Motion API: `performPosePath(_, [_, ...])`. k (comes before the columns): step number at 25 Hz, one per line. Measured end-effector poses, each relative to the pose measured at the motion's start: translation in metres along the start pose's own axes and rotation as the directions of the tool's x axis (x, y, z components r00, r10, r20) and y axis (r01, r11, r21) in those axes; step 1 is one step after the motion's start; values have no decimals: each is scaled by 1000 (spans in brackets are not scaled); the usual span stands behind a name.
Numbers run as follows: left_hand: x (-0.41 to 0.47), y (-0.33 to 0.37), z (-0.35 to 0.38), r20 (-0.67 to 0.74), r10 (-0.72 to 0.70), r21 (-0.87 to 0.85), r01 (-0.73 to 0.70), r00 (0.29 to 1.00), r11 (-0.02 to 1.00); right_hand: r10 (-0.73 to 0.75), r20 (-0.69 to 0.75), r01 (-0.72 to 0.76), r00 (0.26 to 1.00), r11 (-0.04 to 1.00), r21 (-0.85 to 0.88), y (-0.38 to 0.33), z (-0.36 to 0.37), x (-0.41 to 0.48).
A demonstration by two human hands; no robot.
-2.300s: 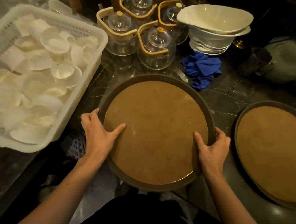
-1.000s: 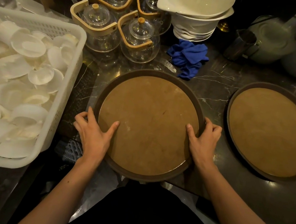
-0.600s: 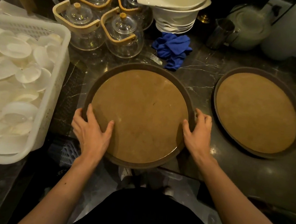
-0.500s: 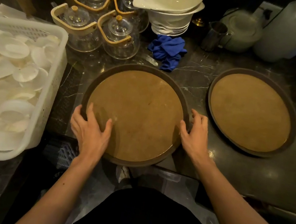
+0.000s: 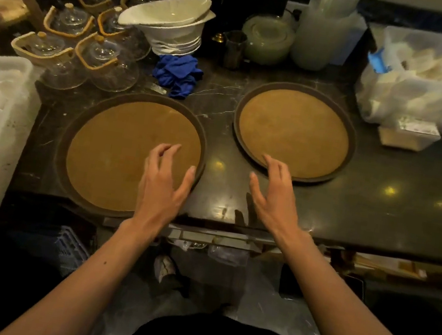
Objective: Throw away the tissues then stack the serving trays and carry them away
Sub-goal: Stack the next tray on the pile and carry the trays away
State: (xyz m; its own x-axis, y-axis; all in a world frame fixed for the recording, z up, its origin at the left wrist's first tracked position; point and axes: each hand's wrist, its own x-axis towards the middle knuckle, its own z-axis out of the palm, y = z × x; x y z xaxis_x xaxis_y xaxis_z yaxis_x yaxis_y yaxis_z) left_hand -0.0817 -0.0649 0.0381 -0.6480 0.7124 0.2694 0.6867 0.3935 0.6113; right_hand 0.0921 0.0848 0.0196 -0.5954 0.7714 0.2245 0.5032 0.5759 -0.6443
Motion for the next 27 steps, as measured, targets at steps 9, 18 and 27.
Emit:
performPosePath(9, [6,83,49,100,207,-7,-208,973,978,80,-146,-91,986,993,-69,49,-76,-21])
performPosePath(18, [89,81,94,183,310,-29,-310,933,950,70,-173,-117,982,953,-279,73,-89,48])
performPosePath(27, [142,67,127,309,221,-89,-203,925,975,227,-134,-258,965,916,-306,109,-83,101])
